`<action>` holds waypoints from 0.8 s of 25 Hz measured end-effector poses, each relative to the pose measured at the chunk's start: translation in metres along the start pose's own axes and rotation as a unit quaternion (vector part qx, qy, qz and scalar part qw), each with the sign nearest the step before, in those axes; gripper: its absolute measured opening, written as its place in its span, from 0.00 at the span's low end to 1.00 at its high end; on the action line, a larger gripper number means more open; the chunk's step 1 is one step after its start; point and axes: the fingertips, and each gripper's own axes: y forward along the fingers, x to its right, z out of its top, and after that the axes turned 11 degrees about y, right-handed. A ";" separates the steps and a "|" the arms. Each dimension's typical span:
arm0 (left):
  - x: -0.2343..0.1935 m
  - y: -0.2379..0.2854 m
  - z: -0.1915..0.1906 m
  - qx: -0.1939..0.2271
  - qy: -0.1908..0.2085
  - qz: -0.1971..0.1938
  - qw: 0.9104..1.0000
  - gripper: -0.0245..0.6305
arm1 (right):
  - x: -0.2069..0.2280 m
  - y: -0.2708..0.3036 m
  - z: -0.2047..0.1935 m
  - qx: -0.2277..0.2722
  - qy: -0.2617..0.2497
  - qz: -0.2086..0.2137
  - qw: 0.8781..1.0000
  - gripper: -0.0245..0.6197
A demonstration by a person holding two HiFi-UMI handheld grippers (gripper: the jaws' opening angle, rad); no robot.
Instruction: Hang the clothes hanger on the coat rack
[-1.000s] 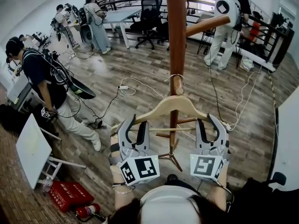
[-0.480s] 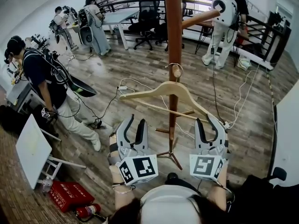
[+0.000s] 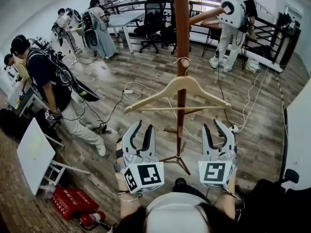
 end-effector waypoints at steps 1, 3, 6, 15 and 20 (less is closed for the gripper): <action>0.001 -0.004 -0.001 0.003 -0.003 -0.002 1.000 0.26 | -0.003 -0.003 0.000 -0.003 0.004 0.002 1.000 0.25; 0.002 -0.011 -0.003 0.007 -0.006 -0.004 1.000 0.26 | -0.010 -0.008 0.000 -0.008 0.008 0.004 1.000 0.25; 0.003 -0.021 -0.006 0.010 -0.008 -0.006 1.000 0.26 | -0.019 -0.016 0.000 -0.010 0.012 0.007 1.000 0.25; 0.009 -0.052 -0.013 0.024 -0.027 -0.018 0.999 0.24 | -0.039 -0.045 0.002 -0.003 0.037 0.008 0.999 0.24; 0.014 -0.070 -0.013 0.034 -0.047 -0.019 0.998 0.21 | -0.049 -0.063 0.003 0.000 0.044 0.011 0.999 0.24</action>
